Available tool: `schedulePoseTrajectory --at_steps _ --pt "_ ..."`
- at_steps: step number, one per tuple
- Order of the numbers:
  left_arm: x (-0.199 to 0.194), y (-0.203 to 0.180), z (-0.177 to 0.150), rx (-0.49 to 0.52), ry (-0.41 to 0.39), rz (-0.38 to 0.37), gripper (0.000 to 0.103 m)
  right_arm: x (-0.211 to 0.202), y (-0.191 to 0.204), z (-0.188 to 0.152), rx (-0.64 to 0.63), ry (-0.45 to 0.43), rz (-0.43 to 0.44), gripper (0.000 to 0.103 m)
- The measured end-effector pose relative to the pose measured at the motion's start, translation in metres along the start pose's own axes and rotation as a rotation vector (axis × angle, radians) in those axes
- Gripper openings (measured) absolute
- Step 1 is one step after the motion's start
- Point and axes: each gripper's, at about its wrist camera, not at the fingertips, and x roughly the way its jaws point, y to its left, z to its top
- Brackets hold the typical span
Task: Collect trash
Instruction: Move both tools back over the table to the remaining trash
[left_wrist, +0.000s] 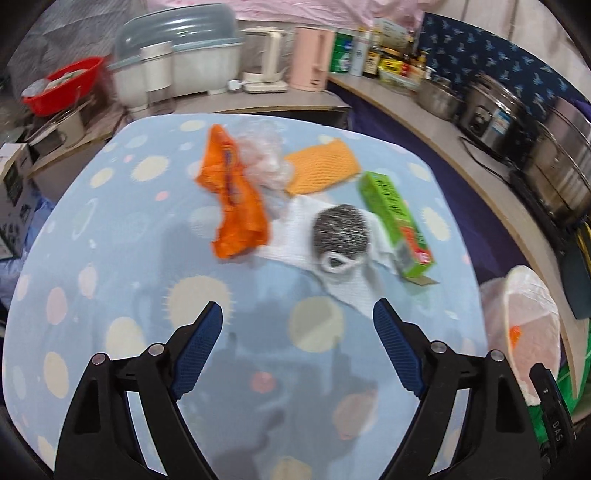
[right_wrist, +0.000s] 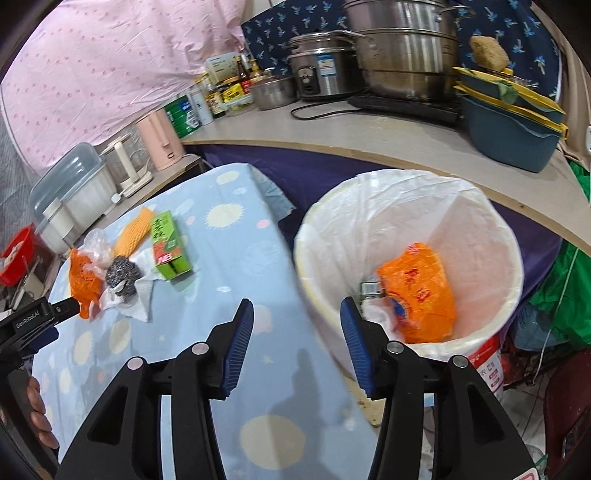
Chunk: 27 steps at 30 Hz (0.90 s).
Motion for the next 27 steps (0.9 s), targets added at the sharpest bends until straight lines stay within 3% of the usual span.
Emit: schedulePoseTrajectory --at_steps 9,23,26,27 --pt "0.014 0.046 0.014 -0.037 -0.006 0.044 0.081 0.028 0.059 -0.003 -0.079 0.042 0.058 0.055" --pt "0.056 0.044 0.049 -0.020 0.000 0.022 0.086 0.068 0.126 -0.001 -0.159 0.088 0.116 0.057" --pt "0.063 0.045 0.052 -0.023 0.009 0.004 0.082 0.075 0.134 0.001 -0.162 0.091 0.122 0.062" --pt "0.065 0.046 0.052 -0.020 0.017 -0.006 0.075 0.077 0.137 0.002 -0.163 0.091 0.125 0.063"
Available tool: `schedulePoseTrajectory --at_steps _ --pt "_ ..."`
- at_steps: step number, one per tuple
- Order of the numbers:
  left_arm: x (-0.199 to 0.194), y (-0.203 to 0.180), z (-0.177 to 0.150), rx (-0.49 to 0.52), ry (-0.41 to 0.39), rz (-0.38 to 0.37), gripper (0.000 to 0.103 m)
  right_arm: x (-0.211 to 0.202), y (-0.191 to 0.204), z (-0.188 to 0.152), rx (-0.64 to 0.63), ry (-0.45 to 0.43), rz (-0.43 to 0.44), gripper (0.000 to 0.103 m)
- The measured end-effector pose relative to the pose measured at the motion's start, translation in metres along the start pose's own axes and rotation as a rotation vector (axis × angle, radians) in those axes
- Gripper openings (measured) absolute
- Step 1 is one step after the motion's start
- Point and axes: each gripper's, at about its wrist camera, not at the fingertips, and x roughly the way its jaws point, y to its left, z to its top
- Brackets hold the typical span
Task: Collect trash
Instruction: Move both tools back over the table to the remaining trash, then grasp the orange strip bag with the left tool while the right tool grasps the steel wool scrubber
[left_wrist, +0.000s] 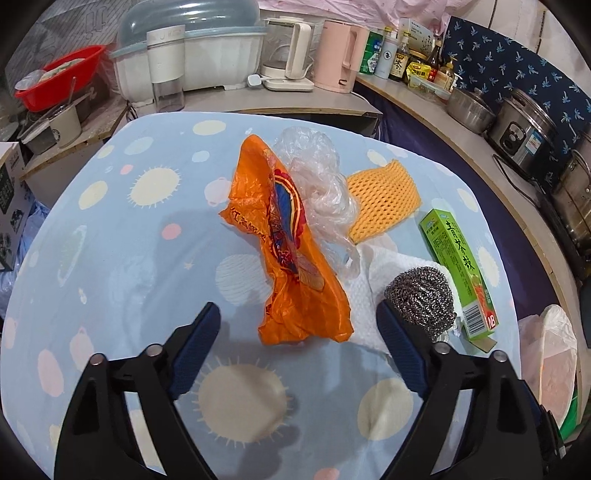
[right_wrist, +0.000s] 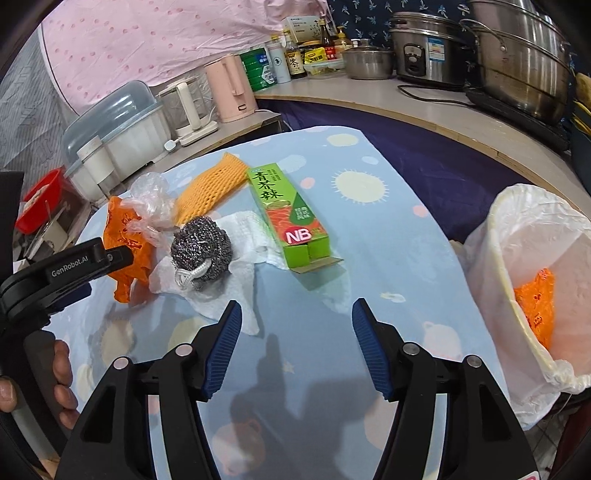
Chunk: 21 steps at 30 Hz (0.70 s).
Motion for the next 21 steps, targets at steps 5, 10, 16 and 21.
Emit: schedulePoseTrajectory --at_steps 5,10,16,21 --pt "0.009 0.007 0.000 0.019 0.038 -0.026 0.048 0.011 0.016 0.009 -0.022 0.002 0.022 0.064" --pt "0.010 0.020 0.000 0.003 0.058 -0.053 0.018 0.023 0.036 0.018 -0.054 -0.004 0.038 0.069" --pt "0.005 0.034 -0.003 -0.009 0.049 -0.059 0.013 0.042 0.056 0.027 -0.067 0.006 0.068 0.071" --pt "-0.001 0.045 -0.006 -0.028 0.046 -0.062 0.013 0.055 0.070 0.032 -0.084 0.011 0.066 0.073"
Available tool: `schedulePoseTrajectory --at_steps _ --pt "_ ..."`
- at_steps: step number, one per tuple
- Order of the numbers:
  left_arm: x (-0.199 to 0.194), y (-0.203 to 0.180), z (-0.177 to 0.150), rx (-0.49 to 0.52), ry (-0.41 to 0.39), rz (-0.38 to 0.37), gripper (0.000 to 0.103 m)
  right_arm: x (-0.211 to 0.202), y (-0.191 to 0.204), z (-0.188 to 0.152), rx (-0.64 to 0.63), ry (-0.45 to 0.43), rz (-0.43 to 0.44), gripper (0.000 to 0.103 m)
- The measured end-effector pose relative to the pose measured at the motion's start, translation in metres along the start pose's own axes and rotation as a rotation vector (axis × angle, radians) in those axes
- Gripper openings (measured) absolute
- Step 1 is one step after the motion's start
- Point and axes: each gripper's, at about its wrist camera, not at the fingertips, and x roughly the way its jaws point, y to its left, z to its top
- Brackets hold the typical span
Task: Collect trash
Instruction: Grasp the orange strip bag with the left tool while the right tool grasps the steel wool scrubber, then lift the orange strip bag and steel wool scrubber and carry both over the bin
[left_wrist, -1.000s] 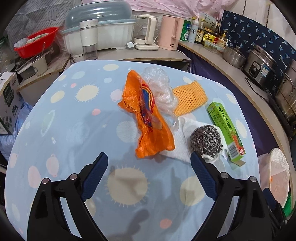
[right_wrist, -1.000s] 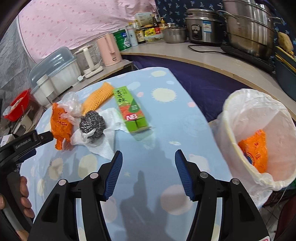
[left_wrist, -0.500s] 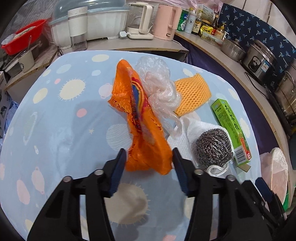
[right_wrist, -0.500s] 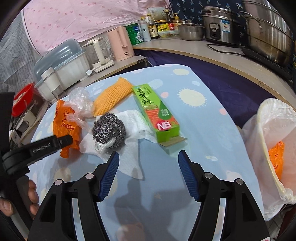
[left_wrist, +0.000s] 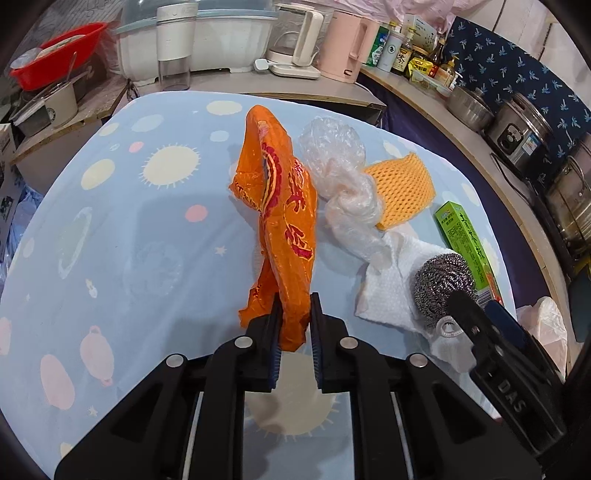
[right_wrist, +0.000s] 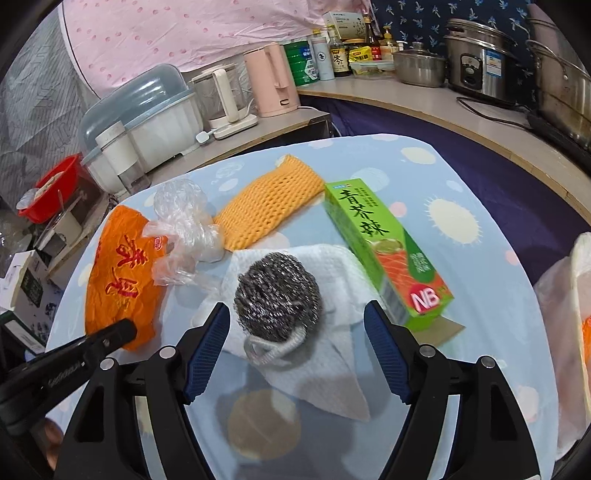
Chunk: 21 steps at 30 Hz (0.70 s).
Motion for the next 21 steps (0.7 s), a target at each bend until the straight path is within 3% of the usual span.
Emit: schedulePoseTrajectory --at_steps 7,12,21 --pt "-0.009 0.007 -0.004 -0.008 -0.011 0.000 0.013 0.018 0.004 0.001 -0.010 0.016 -0.021 0.073" --pt "-0.015 0.014 -0.008 -0.019 -0.014 -0.003 0.013 0.018 0.008 -0.001 -0.034 0.031 -0.008 0.051" --pt "-0.035 0.011 -0.015 -0.017 -0.035 -0.015 0.013 -0.011 0.010 -0.010 -0.022 0.005 0.025 0.047"
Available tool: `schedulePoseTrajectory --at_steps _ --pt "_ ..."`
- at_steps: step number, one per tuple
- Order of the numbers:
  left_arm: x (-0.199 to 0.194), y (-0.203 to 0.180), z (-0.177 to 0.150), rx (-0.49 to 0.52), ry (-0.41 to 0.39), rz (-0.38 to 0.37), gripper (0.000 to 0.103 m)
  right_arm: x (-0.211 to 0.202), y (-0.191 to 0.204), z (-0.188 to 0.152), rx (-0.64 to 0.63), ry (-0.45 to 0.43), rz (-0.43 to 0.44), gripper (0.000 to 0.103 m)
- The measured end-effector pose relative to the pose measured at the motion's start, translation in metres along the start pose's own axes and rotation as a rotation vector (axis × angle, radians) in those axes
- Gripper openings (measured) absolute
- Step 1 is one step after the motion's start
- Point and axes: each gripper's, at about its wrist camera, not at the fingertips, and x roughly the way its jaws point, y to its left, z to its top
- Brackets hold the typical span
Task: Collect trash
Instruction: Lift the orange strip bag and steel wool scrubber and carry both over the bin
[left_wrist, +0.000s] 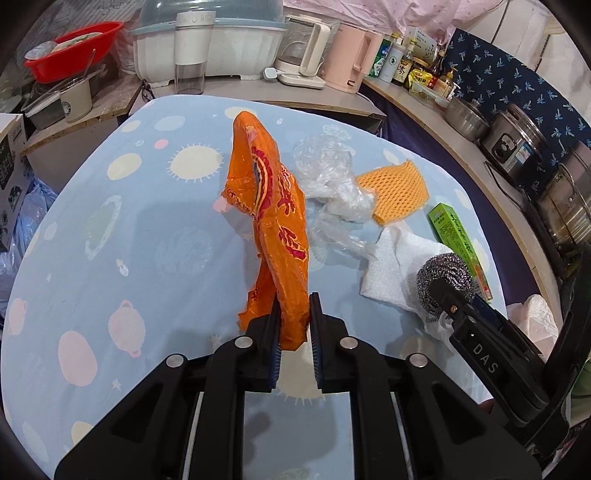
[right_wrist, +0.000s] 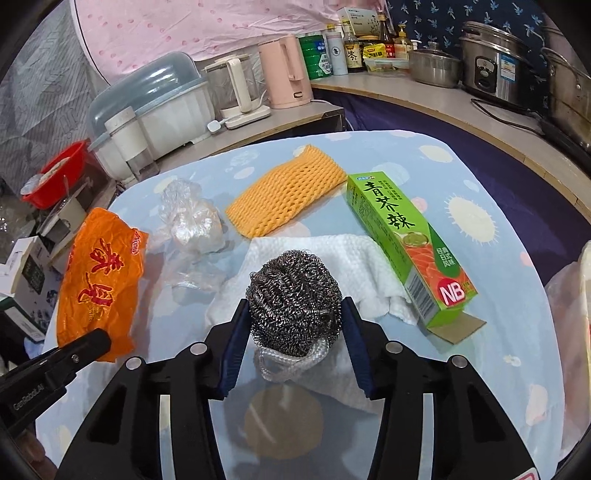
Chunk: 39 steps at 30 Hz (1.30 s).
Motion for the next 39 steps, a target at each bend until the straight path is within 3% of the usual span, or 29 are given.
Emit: schedulePoseTrajectory --at_steps 12,26,39 --pt "-0.046 -0.044 -0.024 0.096 -0.034 -0.061 0.013 -0.077 -0.030 -0.018 0.082 -0.089 0.001 0.047" --pt "-0.078 -0.149 -0.079 0.312 -0.016 -0.159 0.013 -0.150 -0.124 -0.055 0.230 -0.159 -0.103 0.047" --pt "-0.084 -0.237 -0.131 0.486 0.015 -0.202 0.013 -0.197 -0.210 -0.094 0.346 -0.192 -0.185 0.047"
